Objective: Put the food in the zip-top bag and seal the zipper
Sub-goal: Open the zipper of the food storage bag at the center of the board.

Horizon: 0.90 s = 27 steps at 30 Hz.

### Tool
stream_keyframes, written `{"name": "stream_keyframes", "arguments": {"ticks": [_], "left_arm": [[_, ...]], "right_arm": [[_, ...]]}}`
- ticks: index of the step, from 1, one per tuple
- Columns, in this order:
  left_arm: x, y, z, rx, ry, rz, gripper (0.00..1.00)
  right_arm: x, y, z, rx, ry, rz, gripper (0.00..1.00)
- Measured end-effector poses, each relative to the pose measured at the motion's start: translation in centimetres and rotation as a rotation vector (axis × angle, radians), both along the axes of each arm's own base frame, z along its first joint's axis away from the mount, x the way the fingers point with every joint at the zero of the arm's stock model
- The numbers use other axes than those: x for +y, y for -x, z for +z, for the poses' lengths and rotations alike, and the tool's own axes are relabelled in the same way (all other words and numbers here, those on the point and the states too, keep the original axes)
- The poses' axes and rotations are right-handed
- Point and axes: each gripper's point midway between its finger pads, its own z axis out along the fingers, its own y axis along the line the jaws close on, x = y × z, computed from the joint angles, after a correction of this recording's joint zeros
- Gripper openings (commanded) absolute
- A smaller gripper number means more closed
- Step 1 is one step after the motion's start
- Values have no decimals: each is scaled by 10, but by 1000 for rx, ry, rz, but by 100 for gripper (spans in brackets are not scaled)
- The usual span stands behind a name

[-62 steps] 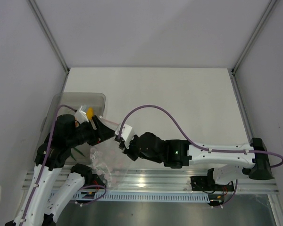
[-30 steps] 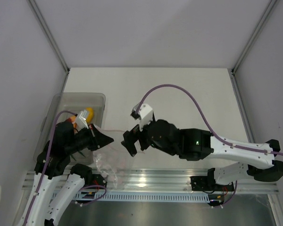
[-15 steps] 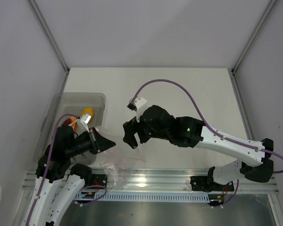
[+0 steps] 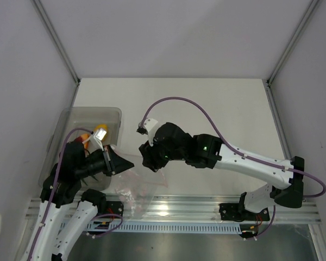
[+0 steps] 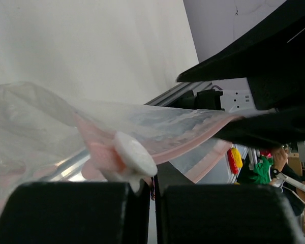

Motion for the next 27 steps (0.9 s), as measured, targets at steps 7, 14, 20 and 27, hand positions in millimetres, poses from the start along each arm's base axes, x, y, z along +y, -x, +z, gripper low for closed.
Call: {"name": "stream_keyframes", "arguments": {"ticks": [7,14,20,27], "left_arm": [[-12,-1,14,10,30,-91,1],[-30,-5,39,-38,125,-212,1],[-51,-16,46,-15,158,-290,1],[-84,-27,14,126,100,-346,1]], "right_arm": [[5,-26,-22,-2,63,-59,0],[-39,-78,-6,-70,78,-336,0],[-84,-92,13,-147,118,-523,0],[-122,-87,13,-247,243,-639,0]]}}
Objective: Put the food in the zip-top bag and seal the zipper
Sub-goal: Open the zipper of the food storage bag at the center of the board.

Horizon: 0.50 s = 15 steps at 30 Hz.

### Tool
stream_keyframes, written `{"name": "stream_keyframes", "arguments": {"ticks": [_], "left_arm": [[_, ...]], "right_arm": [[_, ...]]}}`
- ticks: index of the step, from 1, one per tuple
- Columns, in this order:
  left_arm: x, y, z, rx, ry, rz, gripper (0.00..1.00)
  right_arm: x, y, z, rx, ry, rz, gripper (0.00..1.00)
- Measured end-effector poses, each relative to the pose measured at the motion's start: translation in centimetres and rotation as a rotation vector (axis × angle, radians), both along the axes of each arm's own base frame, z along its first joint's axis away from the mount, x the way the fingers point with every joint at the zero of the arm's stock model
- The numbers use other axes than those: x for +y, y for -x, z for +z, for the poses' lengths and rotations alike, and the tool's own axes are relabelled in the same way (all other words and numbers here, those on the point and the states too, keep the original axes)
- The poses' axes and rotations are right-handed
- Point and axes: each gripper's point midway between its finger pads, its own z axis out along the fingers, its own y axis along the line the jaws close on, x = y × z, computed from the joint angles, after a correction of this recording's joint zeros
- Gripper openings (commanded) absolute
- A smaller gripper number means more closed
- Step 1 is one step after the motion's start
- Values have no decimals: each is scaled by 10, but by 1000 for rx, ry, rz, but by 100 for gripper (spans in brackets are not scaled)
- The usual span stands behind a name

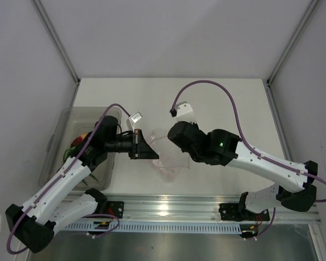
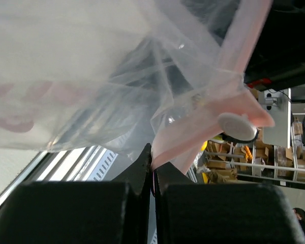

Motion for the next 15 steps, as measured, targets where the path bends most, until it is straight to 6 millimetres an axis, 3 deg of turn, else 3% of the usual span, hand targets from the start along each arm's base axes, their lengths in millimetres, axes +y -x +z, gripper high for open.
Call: {"name": "stream_keyframes", "arguments": {"ticks": [8,15], "left_arm": [[-10,-13,-22,-1,-89,58,4],[-11,-22,-26,-27,-95,97,7]], "right_arm": [[-41,4,-1,-73,151,-126,0],[-50,11,3,-123,194,-148,0]]}}
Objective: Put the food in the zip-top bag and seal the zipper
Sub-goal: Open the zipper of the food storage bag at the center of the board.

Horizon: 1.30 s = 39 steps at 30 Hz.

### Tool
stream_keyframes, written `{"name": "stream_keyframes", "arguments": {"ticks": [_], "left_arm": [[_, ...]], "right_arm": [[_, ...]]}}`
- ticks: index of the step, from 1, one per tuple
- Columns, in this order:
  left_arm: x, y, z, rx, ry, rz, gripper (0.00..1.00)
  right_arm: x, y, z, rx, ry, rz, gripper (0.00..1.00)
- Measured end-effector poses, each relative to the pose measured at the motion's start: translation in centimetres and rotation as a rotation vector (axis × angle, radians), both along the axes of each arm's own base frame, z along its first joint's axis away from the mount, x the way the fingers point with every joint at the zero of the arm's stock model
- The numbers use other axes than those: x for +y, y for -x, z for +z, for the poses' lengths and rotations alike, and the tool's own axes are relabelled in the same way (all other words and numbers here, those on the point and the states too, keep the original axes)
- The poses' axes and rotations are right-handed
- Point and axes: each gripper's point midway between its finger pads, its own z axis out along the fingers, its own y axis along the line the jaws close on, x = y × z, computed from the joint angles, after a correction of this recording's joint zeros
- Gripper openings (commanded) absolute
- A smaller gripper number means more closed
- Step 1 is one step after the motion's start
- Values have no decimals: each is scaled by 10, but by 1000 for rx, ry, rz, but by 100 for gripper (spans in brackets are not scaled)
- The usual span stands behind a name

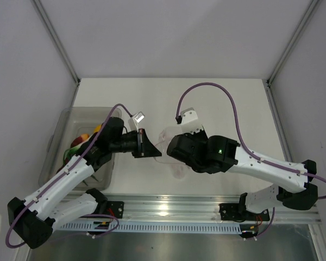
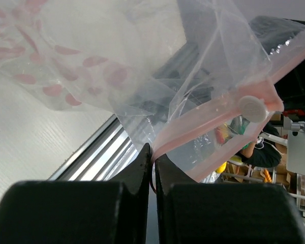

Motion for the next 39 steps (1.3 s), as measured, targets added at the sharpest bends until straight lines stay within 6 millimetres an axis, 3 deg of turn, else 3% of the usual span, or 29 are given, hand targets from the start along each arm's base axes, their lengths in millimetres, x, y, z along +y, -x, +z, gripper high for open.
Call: {"name": "stream_keyframes", "arguments": {"ticks": [6,11,16,19,22,28,29,34,39], "left_arm": [[-13,-10,-13,20,-2,-19,6],[-34,-18,-28,64,-58,-51,12],[-33,-23,-33,44,-98,-17,17],[-24,-27,-40,27,-149,29,25],[-6,-28,-39,-17,-199,94,34],[41,-18,-11,-182,-235,227,50],[49,-16,-9,-199,-248,249,61],[94,-2,-6,-243,-346,353,99],[140,11,-10,-241,-464,475,100]], "right_arm": [[3,1,16,-49,10,-22,0],[-1,0,17,-61,2,-49,0],[-27,0,-10,-14,55,-52,0],[-30,-2,-30,34,26,-41,0],[-20,-3,-42,72,-16,-7,0],[15,-4,-60,127,-74,64,0],[20,-4,-64,135,-79,73,0],[35,-3,-82,175,-98,105,0],[41,-5,-91,206,-124,126,0]]}}
